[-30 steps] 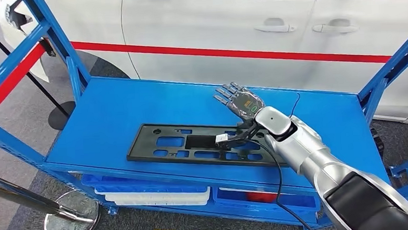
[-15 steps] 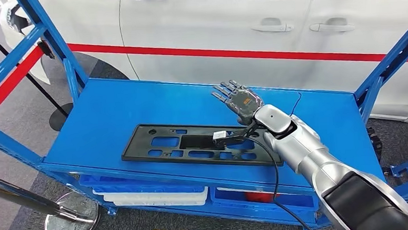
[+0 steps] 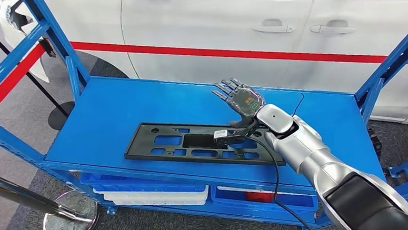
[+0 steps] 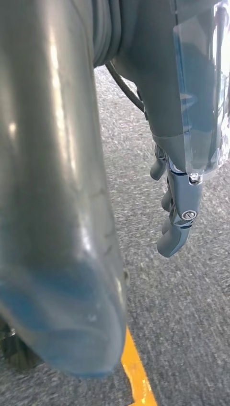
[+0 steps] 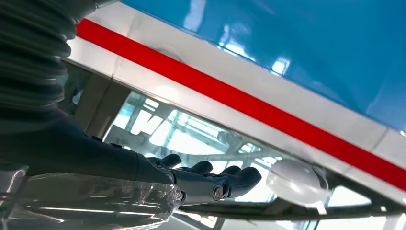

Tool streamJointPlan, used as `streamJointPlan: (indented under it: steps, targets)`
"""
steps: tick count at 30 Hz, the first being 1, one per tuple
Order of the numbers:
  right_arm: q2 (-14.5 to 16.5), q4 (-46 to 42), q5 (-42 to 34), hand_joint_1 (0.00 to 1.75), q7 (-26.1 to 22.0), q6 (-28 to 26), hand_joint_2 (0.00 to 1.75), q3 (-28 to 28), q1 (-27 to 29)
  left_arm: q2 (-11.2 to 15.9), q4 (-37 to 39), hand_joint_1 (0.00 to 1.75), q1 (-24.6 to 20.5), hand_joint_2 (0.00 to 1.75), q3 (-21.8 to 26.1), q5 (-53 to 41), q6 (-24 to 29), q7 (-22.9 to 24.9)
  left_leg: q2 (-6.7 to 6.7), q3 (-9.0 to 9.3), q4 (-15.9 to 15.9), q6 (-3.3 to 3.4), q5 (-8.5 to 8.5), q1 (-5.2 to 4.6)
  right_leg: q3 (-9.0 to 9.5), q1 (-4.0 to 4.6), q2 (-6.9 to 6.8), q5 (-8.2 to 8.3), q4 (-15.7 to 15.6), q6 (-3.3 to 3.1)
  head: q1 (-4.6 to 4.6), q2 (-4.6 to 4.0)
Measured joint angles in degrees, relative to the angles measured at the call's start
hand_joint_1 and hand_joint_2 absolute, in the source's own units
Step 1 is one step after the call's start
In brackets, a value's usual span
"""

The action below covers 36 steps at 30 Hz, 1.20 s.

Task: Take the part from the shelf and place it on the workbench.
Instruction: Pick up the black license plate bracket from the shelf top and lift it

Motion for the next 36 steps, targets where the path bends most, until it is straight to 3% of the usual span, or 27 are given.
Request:
streamJointPlan:
  steps: [2, 4, 5, 6, 7, 8, 10, 11, 13, 16, 18, 20, 22, 23, 26, 27, 30, 31, 33, 35, 36]
  targets:
    - [0.14, -0.91, -1.79, 0.00, -1.02, -1.72, 0.00, -0.69, 0.26, -0.02, 0.00, 0.00, -0.10, 0.00, 0.01, -0.34, 0.05, -0.26, -0.02, 0.05, -0.45, 0.64, 0.49, 0.19, -1.18, -0.19, 0.19, -2.10, 2.74, 0.53, 0.01, 0.00]
    - [0.43, -1.97, -3.43, 0.00, -2.09, -2.89, 0.00, -1.43, 0.73, -0.07, 0.00, 0.00, -0.14, 0.00, 0.02, -0.44, 0.06, -0.37, -0.12, -0.08, -0.49, 0.88, 0.68, 0.21, -3.84, -0.46, 0.34, -5.81, 9.37, 0.88, 0.01, 0.00]
    - [0.57, -2.48, -4.70, 0.00, -2.84, -2.85, 0.00, -1.76, 1.10, -0.08, 0.00, 0.00, -0.07, 0.00, 0.03, -0.44, 0.09, -0.38, -0.19, -0.14, -0.46, 0.93, 0.71, 0.20, -5.12, -0.58, 0.37, -7.14, 12.65, 0.99, 0.02, 0.00]
    - [0.65, -3.37, -6.76, 0.00, -3.91, -2.06, 0.00, -2.05, 1.67, -0.08, 0.00, 0.00, 0.03, 0.00, 0.09, -0.42, 0.15, -0.38, -0.30, -0.17, -0.41, 0.95, 0.72, 0.20, -5.71, -0.67, 0.36, -7.47, 14.45, 1.03, 0.02, 0.00]
    - [0.68, -5.04, -9.94, 0.00, -5.37, -0.51, 0.00, -2.45, 2.40, -0.07, 0.00, 0.00, 0.17, 0.00, 0.25, -0.38, 0.22, -0.38, -0.43, -0.20, -0.34, 0.93, 0.71, 0.21, -5.39, -0.75, 0.36, -6.75, 14.27, 1.00, 0.02, 0.00]
    - [0.66, -7.43, -13.69, 0.00, -6.84, 1.66, 0.00, -2.96, 3.14, -0.07, 0.00, 0.00, 0.34, 0.00, 0.49, -0.34, 0.28, -0.38, -0.56, -0.21, -0.26, 0.89, 0.68, 0.21, -4.12, -0.80, 0.34, -5.16, 12.10, 0.87, 0.02, 0.00]
    - [0.63, -13.40, -20.78, 0.00, -8.83, 6.57, 0.00, -4.09, 4.07, -0.05, 0.00, 0.00, 0.69, 0.00, 0.96, -0.31, 0.32, -0.38, -0.62, -0.31, -0.03, 0.61, 0.54, 0.10, -0.48, -0.56, -0.07, -1.99, 5.22, 0.31, 0.02, 0.00]
    - [0.74, -15.95, -23.22, 0.00, -9.25, 8.65, 0.00, -4.43, 4.13, -0.04, 0.00, 0.00, 0.83, 0.00, 1.07, -0.32, 0.31, -0.37, -0.51, -0.45, 0.10, 0.37, 0.48, 0.01, 0.91, -0.33, -0.28, -1.38, 2.38, 0.01, 0.01, 0.00]
    - [1.14, -19.81, -26.63, 0.00, -9.77, 11.85, 0.00, -4.58, 4.41, -0.02, 0.00, 0.00, 1.01, 0.00, 1.16, -0.34, 0.26, -0.35, -0.20, -0.75, 0.16, -0.24, 0.56, -0.07, 1.81, 0.14, -0.46, -1.69, 0.21, -0.41, 0.01, 0.00]
    - [1.39, -24.24, -31.13, 0.00, -11.05, 15.57, 0.00, -4.58, 5.46, 0.09, 0.00, 0.00, 1.26, 0.00, 1.35, -0.36, 0.23, -0.30, 0.19, -1.14, 0.90, -1.24, -0.16, 0.07, 1.88, -0.09, -0.20, -1.42, -0.63, -1.14, 0.01, 0.00]
    - [0.93, -26.56, -33.39, 0.00, -11.66, 16.91, 0.00, -4.55, 5.89, 0.26, 0.00, 0.00, 1.33, 0.00, 1.46, -0.37, 0.23, -0.30, 0.42, -2.97, 5.32, -1.76, -3.14, 0.16, 2.03, -0.28, -0.23, -1.17, -0.97, -1.66, -0.01, 0.00]
    - [0.06, -28.07, -34.59, 0.00, -11.82, 17.36, 0.00, -4.45, 6.57, 0.32, 0.00, 0.00, 1.44, 0.00, 1.63, -0.37, 0.20, -0.30, 0.51, -6.08, 12.59, -2.10, -6.59, 0.22, 2.03, -0.15, -0.20, -1.12, -0.93, -1.87, -0.01, 0.00]
    - [-0.68, -29.14, -35.27, 0.00, -11.84, 17.41, 0.00, -4.30, 7.62, 0.35, 0.00, 0.00, 1.63, 0.00, 1.98, -0.28, 0.07, -0.24, 0.57, -7.34, 15.70, -2.27, -7.06, 0.27, 1.98, -0.08, -0.12, -1.06, -0.72, -1.90, -0.01, 0.00]
    - [-0.93, -29.63, -35.52, 0.00, -11.86, 17.37, 0.00, -4.24, 8.09, 0.38, 0.00, 0.00, 1.70, 0.00, 2.20, -0.13, -0.09, -0.15, 0.61, -6.36, 13.90, -2.26, -5.74, 0.30, 1.92, -0.09, -0.01, -1.05, -0.52, -1.85, -0.01, 0.00]
    - [-1.40, -31.06, -35.92, 0.00, -11.91, 17.25, 0.00, -4.07, 8.81, 0.49, 0.00, 0.00, 1.72, 0.00, 2.67, 0.35, -0.70, 0.23, 0.37, -0.99, 3.47, -1.78, -1.25, 0.32, 1.53, -0.05, 0.53, -1.28, 0.30, -1.33, 0.00, 0.00]
    - [-1.49, -31.44, -35.97, 0.00, -11.94, 17.22, 0.00, -4.00, 8.92, 0.51, 0.00, 0.00, 1.73, 0.00, 2.75, 0.39, -0.82, 0.34, 0.27, -0.23, 1.80, -1.48, -0.77, 0.26, 1.33, -0.01, 0.69, -1.25, 0.50, -1.04, 0.01, 0.00]
    - [-1.58, -32.14, -36.03, 0.00, -11.90, 17.10, 0.00, -3.87, 9.40, 0.52, 0.00, 0.00, 1.78, 0.00, 2.85, 0.31, -0.91, 0.71, 0.38, -0.44, 1.19, -0.29, -0.14, 0.05, 0.88, -0.04, 0.96, -0.89, 0.58, -0.01, 0.01, 0.00]
    - [-1.58, -32.26, -36.03, 0.00, -11.77, 17.02, 0.00, -3.85, 9.55, 0.54, 0.00, 0.00, 1.75, 0.00, 2.87, 0.26, -0.93, 0.81, 0.50, -0.61, 0.95, 0.17, 0.25, 0.07, 0.59, -0.10, 0.98, -1.44, 0.99, 0.32, 0.01, 0.00]
    - [-1.55, -32.40, -35.97, 0.00, -11.43, 16.77, 0.00, -3.85, 9.73, 0.58, 0.00, 0.00, 1.65, 0.00, 2.91, 0.17, -1.09, 0.90, 0.76, -1.22, 0.44, 1.02, 1.13, 0.19, -0.87, -0.28, 1.02, -4.92, 4.66, 0.81, 0.04, 0.00]
    - [-1.44, -32.49, -35.74, 0.00, -11.12, 16.49, 0.00, -3.80, 10.02, 0.60, 0.00, 0.00, 1.63, 0.00, 2.92, 0.08, -1.33, 0.93, 0.89, -2.24, 0.39, 1.35, 1.95, 0.09, -3.19, -0.41, 1.05, -9.79, 12.04, 1.08, 0.06, 0.00]
    - [-1.39, -32.52, -35.61, 0.00, -10.97, 16.36, 0.00, -3.75, 10.25, 0.60, 0.00, 0.00, 1.66, 0.00, 2.92, 0.00, -1.43, 0.96, 0.93, -2.81, 0.41, 1.39, 2.37, 0.04, -3.88, -0.44, 1.04, -11.24, 15.14, 1.14, 0.06, 0.00]
